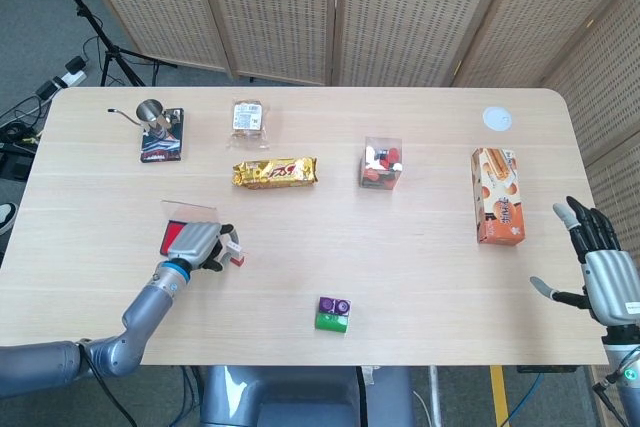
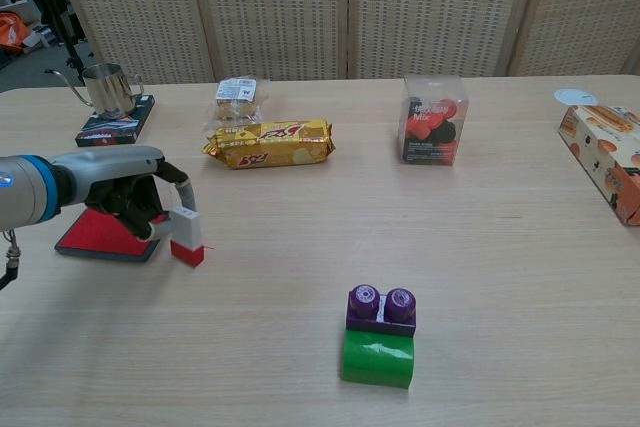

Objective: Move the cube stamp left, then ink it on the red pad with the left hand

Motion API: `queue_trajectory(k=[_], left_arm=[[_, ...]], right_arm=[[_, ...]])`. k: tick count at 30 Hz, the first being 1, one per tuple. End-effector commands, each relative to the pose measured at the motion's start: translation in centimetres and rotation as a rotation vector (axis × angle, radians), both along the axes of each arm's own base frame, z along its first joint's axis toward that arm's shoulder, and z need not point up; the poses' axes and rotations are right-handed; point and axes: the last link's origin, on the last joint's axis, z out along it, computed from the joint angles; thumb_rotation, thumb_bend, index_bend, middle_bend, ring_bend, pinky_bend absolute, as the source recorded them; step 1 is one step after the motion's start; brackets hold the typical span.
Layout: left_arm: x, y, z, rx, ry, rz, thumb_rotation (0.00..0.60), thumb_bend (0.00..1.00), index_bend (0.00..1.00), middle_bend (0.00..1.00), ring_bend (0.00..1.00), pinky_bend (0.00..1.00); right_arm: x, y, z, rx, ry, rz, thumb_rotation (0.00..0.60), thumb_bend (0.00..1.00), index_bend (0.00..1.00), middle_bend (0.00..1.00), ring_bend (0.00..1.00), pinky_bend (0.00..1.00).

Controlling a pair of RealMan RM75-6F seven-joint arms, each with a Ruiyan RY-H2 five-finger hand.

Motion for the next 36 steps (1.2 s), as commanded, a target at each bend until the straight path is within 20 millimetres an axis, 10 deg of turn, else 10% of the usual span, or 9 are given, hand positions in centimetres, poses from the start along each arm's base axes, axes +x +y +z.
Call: queue_trajectory(k=[1, 13, 20, 24, 27, 30, 36], left_arm=[[-0.1, -0.1, 0.2, -0.002, 0.005, -0.001, 0.600, 0.44, 0.43, 1.00, 1.00, 1.00], [-0.3, -0.4, 1.8, 0.035, -0.001, -0.032, 0.600, 0.44, 0.40, 0.97, 1.00, 1.00], [1.3, -0.5, 6.5, 0.193, -0.131, -0.134, 0.600, 0.30, 0.25, 0.75, 0.91, 0.99], [1.0, -1.0, 9.8, 0.294, -0.150, -0.192, 0.600, 0.09, 0.04, 0.19, 0.41, 0.65], [-0.6, -2.1, 12.6, 0.377, -0.103, -0.233, 0.600, 0.00, 0.00, 0.00, 0.03, 0.26], [-2.8, -3.6, 14.8, 0.480, -0.046, -0.232, 0.600, 0.00, 0.00, 0.00, 0.00, 0.06], [-9.6, -8.9, 17.1, 0.754, 0.166, -0.084, 0.600, 0.00, 0.00, 0.00, 0.00, 0.00]], right_arm=[[0.0, 0.0, 0.0, 0.000, 0.000, 0.001, 0.600, 0.00, 0.00, 0.00, 0.00, 0.00], [0.2, 0.2, 0.0, -0.001, 0.001, 0.007, 0.600, 0.00, 0.00, 0.00, 0.00, 0.00], [0.2, 0.2, 0.0, -0.003, 0.001, 0.008, 0.600, 0.00, 0.00, 0.00, 0.00, 0.00], [0.2, 0.3, 0.1, -0.007, 0.002, 0.011, 0.600, 0.00, 0.00, 0.00, 0.00, 0.00], [0.3, 0.4, 0.1, -0.010, 0.003, 0.013, 0.600, 0.00, 0.00, 0.00, 0.00, 0.00], [0.4, 0.5, 0.1, -0.014, 0.003, 0.017, 0.600, 0.00, 0.00, 0.00, 0.00, 0.00], [0.5, 0.7, 0.2, -0.037, 0.014, 0.030, 0.600, 0.00, 0.00, 0.00, 0.00, 0.00]])
